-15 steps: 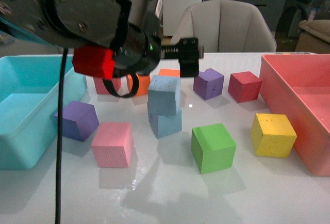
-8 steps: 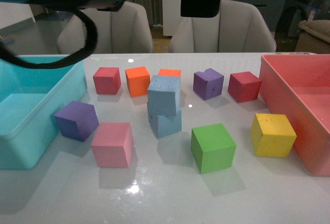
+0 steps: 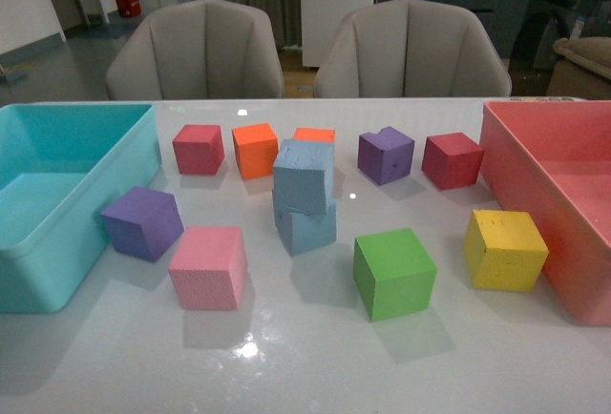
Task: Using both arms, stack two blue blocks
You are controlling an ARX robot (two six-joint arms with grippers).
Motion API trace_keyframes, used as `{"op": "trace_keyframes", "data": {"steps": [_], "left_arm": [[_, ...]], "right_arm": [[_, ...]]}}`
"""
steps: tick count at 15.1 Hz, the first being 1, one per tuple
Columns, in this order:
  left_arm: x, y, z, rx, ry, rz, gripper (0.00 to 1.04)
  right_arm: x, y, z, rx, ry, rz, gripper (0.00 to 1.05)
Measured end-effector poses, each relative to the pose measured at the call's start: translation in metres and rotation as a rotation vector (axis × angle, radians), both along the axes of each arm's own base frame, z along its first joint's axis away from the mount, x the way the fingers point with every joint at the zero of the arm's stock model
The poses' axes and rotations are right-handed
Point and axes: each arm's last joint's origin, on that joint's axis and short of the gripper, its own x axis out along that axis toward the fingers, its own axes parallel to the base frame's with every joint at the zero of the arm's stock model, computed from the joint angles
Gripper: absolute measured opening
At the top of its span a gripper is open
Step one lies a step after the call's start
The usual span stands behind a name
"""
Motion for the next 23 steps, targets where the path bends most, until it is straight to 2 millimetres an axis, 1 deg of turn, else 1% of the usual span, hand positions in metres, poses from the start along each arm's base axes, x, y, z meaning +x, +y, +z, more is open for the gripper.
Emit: {"op": "trace_keyframes", "data": {"steps": [1,3,7,8,9,11,12,20,22,23], "left_arm": [[-0.005,0.006,-0.003,-0.006,-0.011,0.004,0.02],[-0.013,0.015,-0.012,-0.004,-0.003,-0.001,0.02],[-0.027,0.026,-0.024,-0.004,0.0,-0.001,0.02],[-0.03,0.031,-0.027,-0.004,0.002,-0.021,0.02],[-0.032,0.038,-0.028,-0.006,-0.003,0.011,0.02],[-0.037,0.036,-0.029,-0.006,-0.009,-0.008,0.02],[-0.039,0.037,-0.035,-0.006,-0.022,-0.007,0.02],[-0.05,0.037,-0.036,-0.006,-0.022,-0.005,0.02],[-0.053,0.037,-0.037,-0.006,-0.006,-0.005,0.02],[-0.059,0.037,-0.043,-0.006,0.034,-0.007,0.02]], "right_arm": [[0.0,0.0,0.0,0.0,0.0,0.0,0.98],[0.0,0.0,0.0,0.0,0.0,0.0,0.98],[0.0,0.0,0.0,0.0,0.0,0.0,0.98],[0.0,0.0,0.0,0.0,0.0,0.0,0.98],[0.0,0.0,0.0,0.0,0.0,0.0,0.98],[0.0,0.0,0.0,0.0,0.0,0.0,0.98],[0.0,0.0,0.0,0.0,0.0,0.0,0.98],[0.0,0.0,0.0,0.0,0.0,0.0,0.98],[0.0,0.0,0.0,0.0,0.0,0.0,0.98],[0.0,0.0,0.0,0.0,0.0,0.0,0.98]]}}
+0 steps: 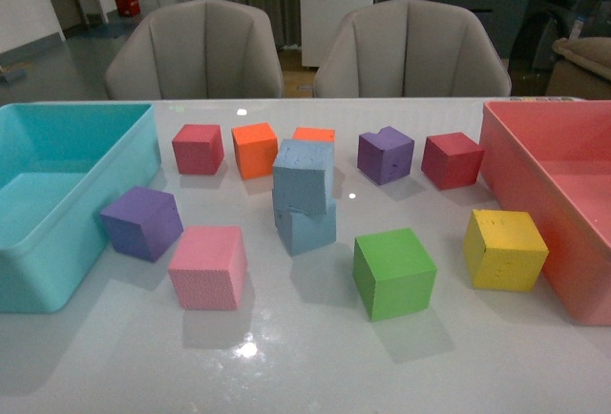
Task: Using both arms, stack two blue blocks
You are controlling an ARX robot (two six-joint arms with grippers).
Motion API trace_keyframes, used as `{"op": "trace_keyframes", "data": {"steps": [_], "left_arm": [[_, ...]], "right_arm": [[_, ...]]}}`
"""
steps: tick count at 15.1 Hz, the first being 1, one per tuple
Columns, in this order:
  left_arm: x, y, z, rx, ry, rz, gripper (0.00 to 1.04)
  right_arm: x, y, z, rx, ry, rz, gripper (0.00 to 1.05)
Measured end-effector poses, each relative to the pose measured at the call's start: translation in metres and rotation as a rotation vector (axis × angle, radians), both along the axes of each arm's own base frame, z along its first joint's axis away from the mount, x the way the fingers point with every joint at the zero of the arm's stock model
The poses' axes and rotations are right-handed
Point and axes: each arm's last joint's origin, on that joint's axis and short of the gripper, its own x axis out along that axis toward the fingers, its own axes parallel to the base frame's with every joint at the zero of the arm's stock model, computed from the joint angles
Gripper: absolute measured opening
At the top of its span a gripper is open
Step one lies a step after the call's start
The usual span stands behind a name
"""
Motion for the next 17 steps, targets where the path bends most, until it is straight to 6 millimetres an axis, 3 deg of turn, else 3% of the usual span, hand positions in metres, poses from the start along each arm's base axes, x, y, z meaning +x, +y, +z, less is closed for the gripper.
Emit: {"op": "trace_keyframes", "data": {"steps": [1,6,8,12,13,14,15,17], "left_arm": [[-0.0022,0.0,0.0055,0.0,-0.061,0.0,0.02],[-0.0022,0.0,0.0035,0.0,-0.042,0.002,0.02],[-0.0022,0.0,0.0035,0.0,-0.042,0.002,0.15],[-0.0022,0.0,0.0035,0.0,-0.042,0.002,0.51],[-0.0022,0.0,0.0035,0.0,-0.042,0.002,0.64],[-0.0022,0.0,0.0035,0.0,-0.042,0.002,0.91],[-0.0022,0.0,0.0035,0.0,-0.042,0.002,0.98],[-0.0022,0.0,0.0035,0.0,-0.042,0.002,0.98]], "right_arm": [[0.0,0.0,-0.0001,0.0,0.001,0.0,0.98],[0.0,0.0,0.0,0.0,0.0,0.001,0.98],[0.0,0.0,0.0,0.0,0.0,0.001,0.98],[0.0,0.0,0.0,0.0,0.0,0.0,0.98],[0.0,0.0,0.0,0.0,0.0,0.0,0.98],[0.0,0.0,0.0,0.0,0.0,0.0,0.98],[0.0,0.0,0.0,0.0,0.0,0.0,0.98],[0.0,0.0,0.0,0.0,0.0,0.001,0.98]]}}
